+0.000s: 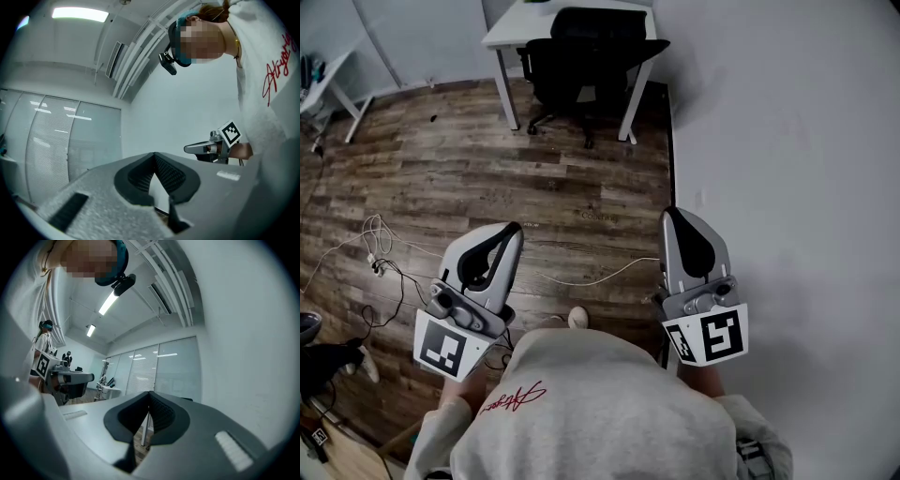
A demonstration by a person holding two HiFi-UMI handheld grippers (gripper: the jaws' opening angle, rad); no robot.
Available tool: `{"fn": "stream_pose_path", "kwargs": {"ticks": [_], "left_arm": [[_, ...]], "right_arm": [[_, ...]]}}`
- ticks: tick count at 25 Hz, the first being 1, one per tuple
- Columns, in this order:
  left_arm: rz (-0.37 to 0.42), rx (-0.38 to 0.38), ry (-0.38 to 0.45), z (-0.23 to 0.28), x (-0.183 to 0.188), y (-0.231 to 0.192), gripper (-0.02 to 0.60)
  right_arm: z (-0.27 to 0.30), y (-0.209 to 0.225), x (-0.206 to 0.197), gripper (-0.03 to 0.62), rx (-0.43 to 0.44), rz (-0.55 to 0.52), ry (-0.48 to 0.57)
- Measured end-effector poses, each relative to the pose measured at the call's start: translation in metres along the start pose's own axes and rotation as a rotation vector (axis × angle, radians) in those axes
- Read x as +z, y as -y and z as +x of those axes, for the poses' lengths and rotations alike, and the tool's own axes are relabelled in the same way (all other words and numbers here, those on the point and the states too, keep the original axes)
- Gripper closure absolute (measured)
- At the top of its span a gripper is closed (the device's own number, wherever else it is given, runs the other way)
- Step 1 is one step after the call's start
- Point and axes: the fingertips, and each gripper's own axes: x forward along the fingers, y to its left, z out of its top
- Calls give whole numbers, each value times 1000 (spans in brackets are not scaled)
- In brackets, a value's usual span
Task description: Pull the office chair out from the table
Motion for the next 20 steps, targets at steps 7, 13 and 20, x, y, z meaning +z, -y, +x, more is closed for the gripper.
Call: {"fn": "stream_pose_path", "kwargs": {"ticks": [7,13,20], "left_arm": [[35,34,7,-8,11,-12,584],[28,22,-4,0,6,-4,584],[23,39,-27,-15,6,2,584]], "right_arm": [[0,-6,-2,592,17,-3,-20],[1,-6,-7,592,36,-32,-43],[1,-14,-7,592,68,-19,-36]]}}
